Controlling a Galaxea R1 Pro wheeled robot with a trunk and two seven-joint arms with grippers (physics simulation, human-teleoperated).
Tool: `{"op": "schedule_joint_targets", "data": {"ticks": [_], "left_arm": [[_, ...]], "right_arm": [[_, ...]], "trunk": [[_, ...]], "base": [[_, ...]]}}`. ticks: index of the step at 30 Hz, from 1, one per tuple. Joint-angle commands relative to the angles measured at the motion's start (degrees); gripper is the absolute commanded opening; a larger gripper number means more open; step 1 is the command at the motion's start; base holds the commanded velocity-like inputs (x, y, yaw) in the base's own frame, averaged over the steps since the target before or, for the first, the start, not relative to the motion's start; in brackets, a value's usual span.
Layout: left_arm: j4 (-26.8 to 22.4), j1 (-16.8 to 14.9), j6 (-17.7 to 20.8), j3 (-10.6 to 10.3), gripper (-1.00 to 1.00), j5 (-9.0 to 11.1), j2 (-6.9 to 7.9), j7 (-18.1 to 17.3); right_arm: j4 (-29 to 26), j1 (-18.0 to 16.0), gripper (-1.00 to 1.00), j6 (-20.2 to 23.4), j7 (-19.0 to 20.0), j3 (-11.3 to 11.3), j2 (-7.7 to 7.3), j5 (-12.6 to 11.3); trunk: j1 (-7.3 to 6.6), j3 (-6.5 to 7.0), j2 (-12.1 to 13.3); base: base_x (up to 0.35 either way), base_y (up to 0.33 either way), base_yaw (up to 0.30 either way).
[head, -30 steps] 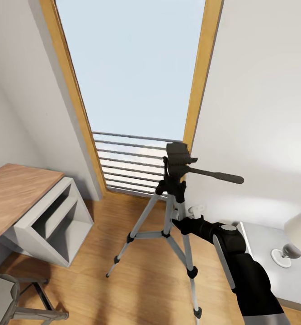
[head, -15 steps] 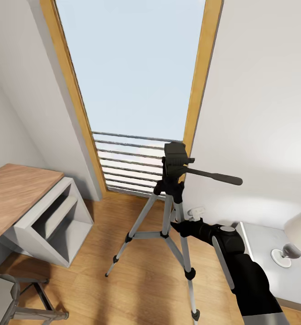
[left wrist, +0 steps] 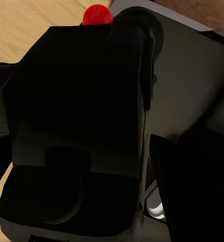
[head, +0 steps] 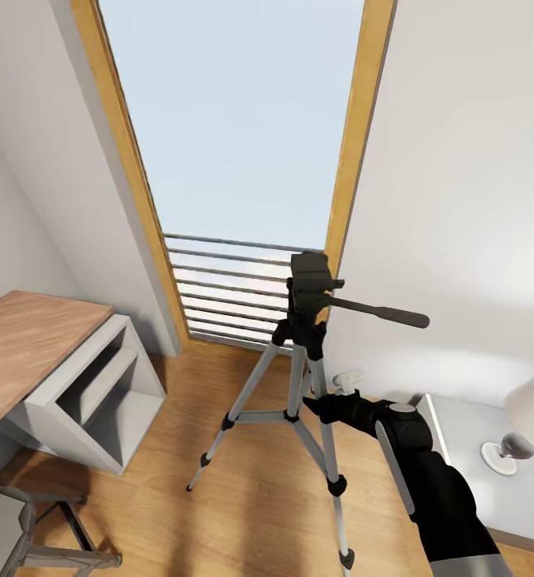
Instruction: Attach the digital camera to the camera tripod in the bedroom.
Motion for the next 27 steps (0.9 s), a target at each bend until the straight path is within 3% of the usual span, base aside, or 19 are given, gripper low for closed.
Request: {"op": "schedule_joint_targets", "data": {"ticks": [1,13,15,19,20,23,24,26,27], "left_arm": [[0.0,-0.03,-0.09,-0.48,-1.0,0.27,0.0,0.12],[-1.72,-0.21,0.33,-0.95,-1.0,-0.24,0.26,0.16],[-3.68,-0.3,0.59,-1.0,-1.0,-0.29,0.42,0.26],[-12.04,-0.41,2.42,-1.05,-1.0,-0.6,1.81,0.48],[-16.36,-0.43,4.69,-1.06,-1.0,-0.96,2.67,0.54],[-23.26,-0.52,10.13,-1.0,-1.0,-1.77,4.27,0.72],[-27.86,-0.72,14.68,-0.87,-1.0,-2.4,5.37,1.18],[-32.36,-0.87,19.22,-0.69,-1.0,-2.94,6.38,2.26],[-36.69,-1.0,23.37,-0.55,-1.0,-3.3,7.27,4.12]], "right_arm": [[-0.04,-0.04,-1.0,0.09,0.25,-0.07,0.02,1.04],[-0.05,-0.02,-1.0,0.06,0.21,-0.07,0.02,1.22],[-0.04,-0.03,-1.0,0.06,0.19,-0.07,0.02,1.22],[-0.03,-0.01,-1.0,0.06,0.23,-0.07,0.02,1.23],[-0.03,-0.02,-1.0,0.06,0.25,-0.07,0.02,1.23],[-0.04,-0.03,-1.0,0.12,0.34,-0.07,-0.03,1.23],[-0.08,-0.03,-1.0,0.16,0.37,-0.07,-0.06,1.31],[-0.12,-0.02,-1.0,0.22,0.41,-0.07,-0.1,1.44],[-0.15,0.01,-1.0,0.26,0.43,-0.07,-0.12,1.6]], "trunk": [[0.02,-0.09,-0.07],[0.02,-0.09,-0.07],[0.02,-0.09,-0.07],[0.02,-0.09,-0.07],[0.02,-0.09,-0.07],[0.02,-0.09,-0.07],[0.02,-0.09,-0.07],[0.02,-0.09,-0.07],[0.02,-0.09,-0.07]], "base": [[0.0,0.0,0.0],[0.0,0.0,0.0],[0.0,0.0,0.0],[0.0,0.0,0.0],[0.0,0.0,0.0],[0.0,0.0,0.0],[0.0,0.0,0.0],[0.0,0.0,0.0],[0.0,0.0,0.0]]}}
